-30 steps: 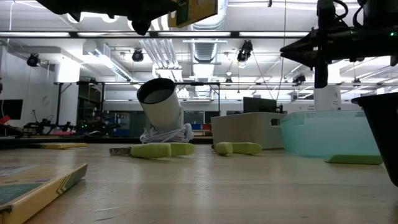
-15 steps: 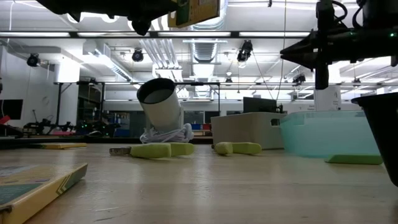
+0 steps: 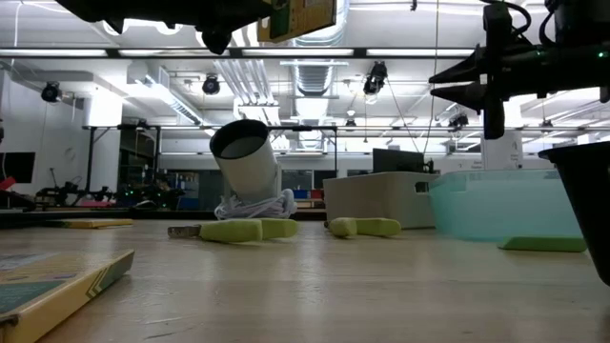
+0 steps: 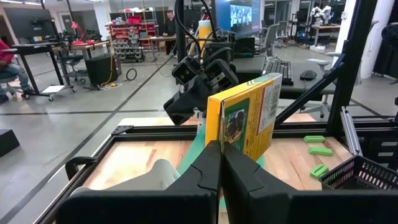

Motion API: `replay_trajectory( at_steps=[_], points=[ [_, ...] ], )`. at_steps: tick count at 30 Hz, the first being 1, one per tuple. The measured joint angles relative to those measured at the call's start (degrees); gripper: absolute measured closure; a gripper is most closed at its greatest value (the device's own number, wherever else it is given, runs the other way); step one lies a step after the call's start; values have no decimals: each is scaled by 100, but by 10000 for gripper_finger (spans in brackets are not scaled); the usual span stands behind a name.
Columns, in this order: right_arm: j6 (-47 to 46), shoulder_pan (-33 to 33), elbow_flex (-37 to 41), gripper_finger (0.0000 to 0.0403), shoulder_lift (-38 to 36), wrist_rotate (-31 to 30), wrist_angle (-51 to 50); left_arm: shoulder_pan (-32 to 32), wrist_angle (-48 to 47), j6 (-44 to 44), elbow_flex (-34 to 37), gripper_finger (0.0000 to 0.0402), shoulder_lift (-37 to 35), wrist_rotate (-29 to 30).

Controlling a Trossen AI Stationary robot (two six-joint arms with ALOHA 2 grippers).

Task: Pick & Place School Supplies
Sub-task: Put the yellow crayon box into the green bin

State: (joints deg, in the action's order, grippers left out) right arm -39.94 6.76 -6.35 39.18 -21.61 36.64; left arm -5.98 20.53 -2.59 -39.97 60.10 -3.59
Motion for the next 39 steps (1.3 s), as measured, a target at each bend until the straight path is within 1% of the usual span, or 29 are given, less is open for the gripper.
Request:
replay_trajectory(
  at_steps=[4, 7, 10, 17, 22, 29, 39],
  points=[
    [-110, 0, 0, 254, 0, -2, 5, -2, 0, 0, 0, 397, 0, 0],
    [-654, 0, 0, 224, 0, -1, 6, -1, 0, 0, 0, 397, 0, 1],
    [-930, 0, 0, 197, 0, 0, 6, 0, 0, 0, 0, 397, 0, 0],
    [-993, 0, 0, 143, 2, 48, 5, 0, 0, 0, 0, 397, 0, 1],
    [-1108, 0, 0, 113, 2, 59, 7, 0, 0, 0, 0, 397, 0, 2],
    [-1092, 0, 0, 87, 4, 59, 4, 0, 0, 0, 0, 397, 0, 2],
    [-955, 0, 0, 86, 4, 61, 0, 0, 0, 31, 0, 397, 0, 2]
  ],
)
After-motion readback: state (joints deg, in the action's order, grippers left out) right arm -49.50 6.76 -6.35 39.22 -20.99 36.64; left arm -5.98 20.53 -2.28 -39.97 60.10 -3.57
